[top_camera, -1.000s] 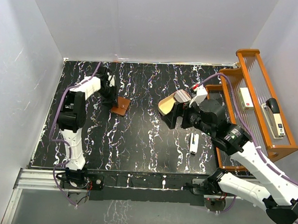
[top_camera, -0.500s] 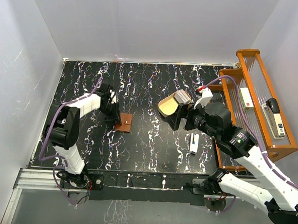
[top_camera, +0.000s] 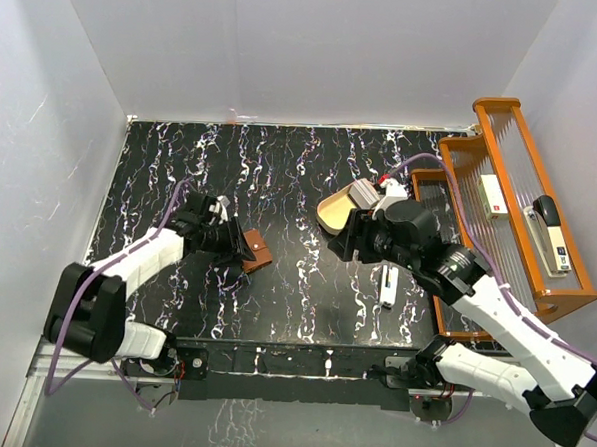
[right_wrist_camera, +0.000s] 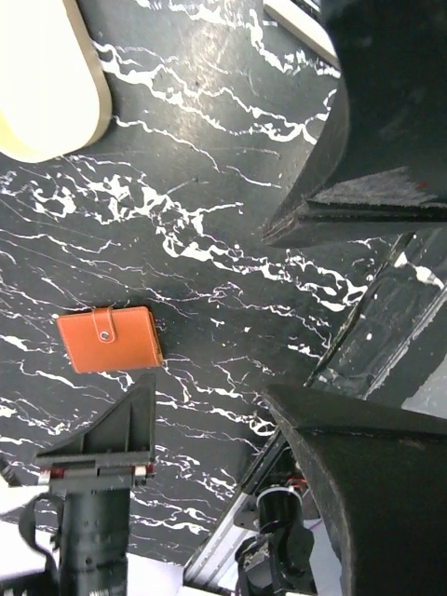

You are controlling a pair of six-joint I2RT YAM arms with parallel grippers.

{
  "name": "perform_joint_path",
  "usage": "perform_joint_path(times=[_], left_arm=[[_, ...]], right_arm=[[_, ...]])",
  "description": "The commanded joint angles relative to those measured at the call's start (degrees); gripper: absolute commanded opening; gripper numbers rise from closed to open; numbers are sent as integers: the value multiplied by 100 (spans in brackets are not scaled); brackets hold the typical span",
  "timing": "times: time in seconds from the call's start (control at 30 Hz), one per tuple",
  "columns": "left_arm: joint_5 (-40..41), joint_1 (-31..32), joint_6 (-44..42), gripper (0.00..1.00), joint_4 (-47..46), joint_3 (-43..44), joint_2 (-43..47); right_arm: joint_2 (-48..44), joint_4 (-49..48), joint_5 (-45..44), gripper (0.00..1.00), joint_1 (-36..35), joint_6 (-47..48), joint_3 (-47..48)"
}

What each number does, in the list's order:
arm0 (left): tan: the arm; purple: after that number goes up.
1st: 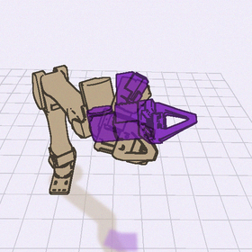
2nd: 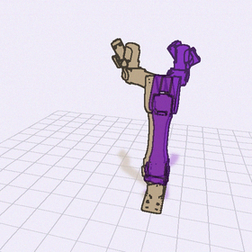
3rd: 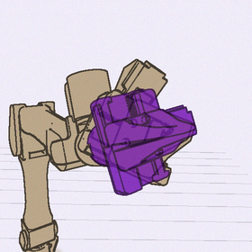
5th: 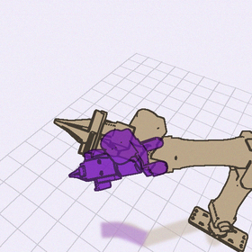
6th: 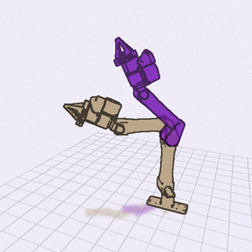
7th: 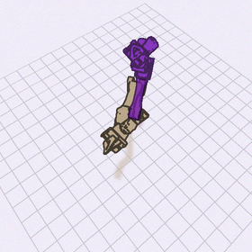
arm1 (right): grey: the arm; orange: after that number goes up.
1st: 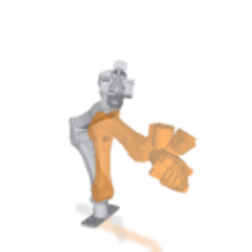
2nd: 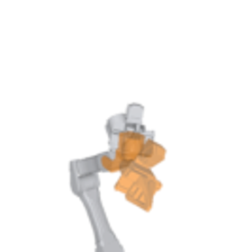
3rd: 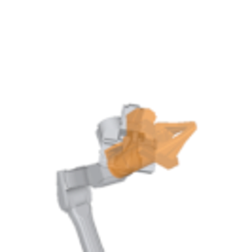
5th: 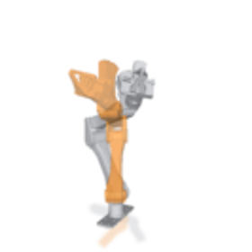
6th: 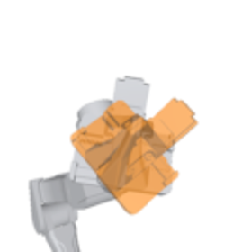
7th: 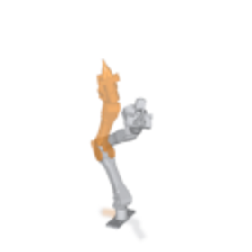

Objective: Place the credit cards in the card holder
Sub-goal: Move the card holder to the center of the board.

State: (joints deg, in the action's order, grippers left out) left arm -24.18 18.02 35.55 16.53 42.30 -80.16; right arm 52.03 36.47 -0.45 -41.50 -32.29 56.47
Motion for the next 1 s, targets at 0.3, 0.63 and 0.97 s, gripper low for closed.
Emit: perform_joint_path(times=[0.3, 0.63, 0.97], left_arm=[[1420, -574, 212, 45, 180, 428, -39], [658, -576, 3, 44, -621, 415, -897], [149, -125, 226, 33, -1112, 56, -1238]], right_arm=[[720, -481, 467, 47, -11, -306, 101], [1138, -288, 358, 44, -42, -169, 145], [1586, -269, 270, 42, -169, -48, 216]])
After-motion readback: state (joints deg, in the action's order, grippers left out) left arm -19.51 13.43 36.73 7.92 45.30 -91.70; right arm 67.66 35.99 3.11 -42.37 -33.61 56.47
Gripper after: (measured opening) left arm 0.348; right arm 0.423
